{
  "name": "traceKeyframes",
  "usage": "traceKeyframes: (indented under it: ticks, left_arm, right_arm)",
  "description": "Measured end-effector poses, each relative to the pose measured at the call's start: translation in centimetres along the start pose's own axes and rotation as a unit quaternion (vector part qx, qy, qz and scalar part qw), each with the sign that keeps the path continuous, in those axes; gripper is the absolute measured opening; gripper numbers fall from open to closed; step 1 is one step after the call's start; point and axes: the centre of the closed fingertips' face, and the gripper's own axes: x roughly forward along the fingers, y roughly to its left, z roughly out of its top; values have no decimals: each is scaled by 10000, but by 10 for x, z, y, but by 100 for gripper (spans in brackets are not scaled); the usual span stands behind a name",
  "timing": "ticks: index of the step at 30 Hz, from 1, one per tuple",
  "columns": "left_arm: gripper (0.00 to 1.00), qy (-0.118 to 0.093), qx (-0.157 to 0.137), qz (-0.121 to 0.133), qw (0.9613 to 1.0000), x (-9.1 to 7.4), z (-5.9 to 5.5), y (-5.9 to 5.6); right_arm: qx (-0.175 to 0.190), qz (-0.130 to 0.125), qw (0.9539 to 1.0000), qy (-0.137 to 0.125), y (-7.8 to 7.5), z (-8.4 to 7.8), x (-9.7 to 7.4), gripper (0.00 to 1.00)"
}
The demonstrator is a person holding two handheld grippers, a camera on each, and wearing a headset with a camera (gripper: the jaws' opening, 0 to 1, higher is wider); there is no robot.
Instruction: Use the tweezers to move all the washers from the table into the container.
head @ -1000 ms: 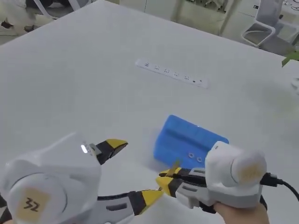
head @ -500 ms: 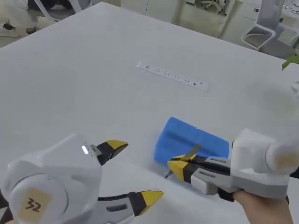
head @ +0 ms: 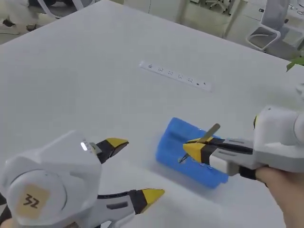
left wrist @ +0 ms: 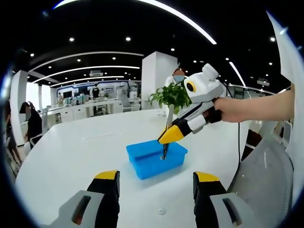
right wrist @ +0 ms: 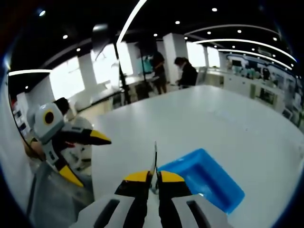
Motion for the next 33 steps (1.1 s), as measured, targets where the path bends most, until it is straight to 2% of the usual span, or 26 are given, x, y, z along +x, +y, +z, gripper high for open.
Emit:
traceKeyframes:
  ticks: [9, 15, 26, 33]
  left_arm:
    - [62, -19, -9, 31, 10000, 0, 1, 2]
    - [61, -10, -3, 25, 10000, 0, 1, 2]
    - [61, 28, -5, -13, 10000, 0, -1, 1]
    - [61, 47, 16, -67, 10000, 1, -1, -1]
  right_arm:
    - [82, -88, 9998, 148, -17, 12, -1, 4]
    - [202, -125, 9993, 279, -29, 12, 5, 4]
    - [777, -105, 9963, 349, -58, -2, 24, 4]
    - [872, -158, 9952, 426, -66, -9, 36, 4]
